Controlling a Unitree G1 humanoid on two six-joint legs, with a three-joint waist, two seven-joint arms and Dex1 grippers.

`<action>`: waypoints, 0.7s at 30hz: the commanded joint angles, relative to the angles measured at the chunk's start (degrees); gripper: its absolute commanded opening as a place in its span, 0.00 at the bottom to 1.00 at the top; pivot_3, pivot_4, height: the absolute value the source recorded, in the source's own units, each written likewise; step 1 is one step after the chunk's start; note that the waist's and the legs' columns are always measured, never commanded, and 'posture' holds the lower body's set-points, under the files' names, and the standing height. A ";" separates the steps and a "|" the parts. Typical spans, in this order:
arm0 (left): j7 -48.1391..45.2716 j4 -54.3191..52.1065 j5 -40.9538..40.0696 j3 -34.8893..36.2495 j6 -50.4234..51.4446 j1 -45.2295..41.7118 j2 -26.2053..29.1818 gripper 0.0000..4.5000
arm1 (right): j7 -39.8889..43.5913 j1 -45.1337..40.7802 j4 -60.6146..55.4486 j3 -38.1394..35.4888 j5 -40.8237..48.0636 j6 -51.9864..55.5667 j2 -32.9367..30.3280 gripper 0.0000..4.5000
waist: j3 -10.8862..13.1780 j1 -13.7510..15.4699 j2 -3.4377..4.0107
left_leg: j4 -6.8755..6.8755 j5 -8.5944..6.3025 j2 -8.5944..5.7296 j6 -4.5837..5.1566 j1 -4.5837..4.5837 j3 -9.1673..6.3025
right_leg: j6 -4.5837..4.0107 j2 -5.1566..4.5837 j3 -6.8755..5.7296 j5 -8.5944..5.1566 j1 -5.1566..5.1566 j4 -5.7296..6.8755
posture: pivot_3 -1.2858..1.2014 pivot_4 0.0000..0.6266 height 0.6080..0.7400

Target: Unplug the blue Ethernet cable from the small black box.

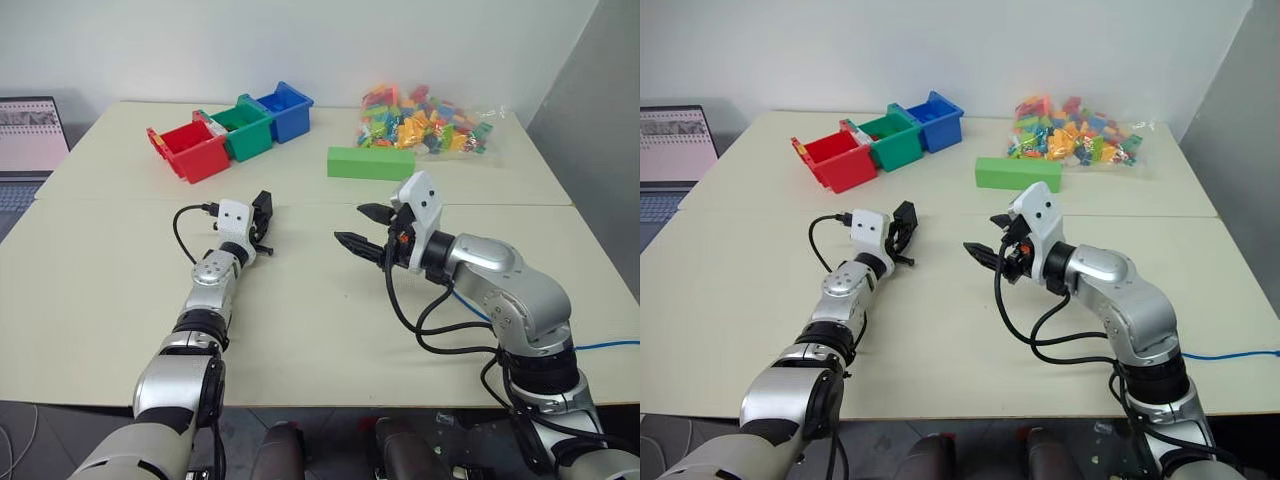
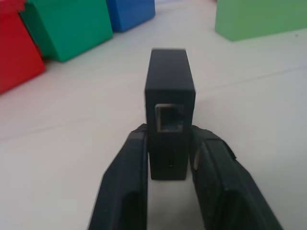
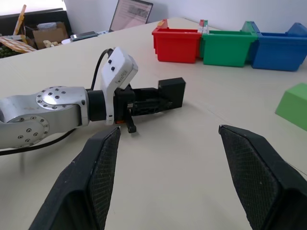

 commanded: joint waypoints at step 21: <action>-16.89 -66.38 -13.20 11.47 38.36 37.95 21.57 0.76 | 8.76 8.18 -1.66 -3.69 2.16 -10.28 -9.62 0.77 | 0.02 -1.57 -0.02 | -0.17 0.01 0.12 -0.02 0.23 0.01 | 0.23 0.00 0.06 -0.17 0.04 0.08 | 0.52 0.24 1.00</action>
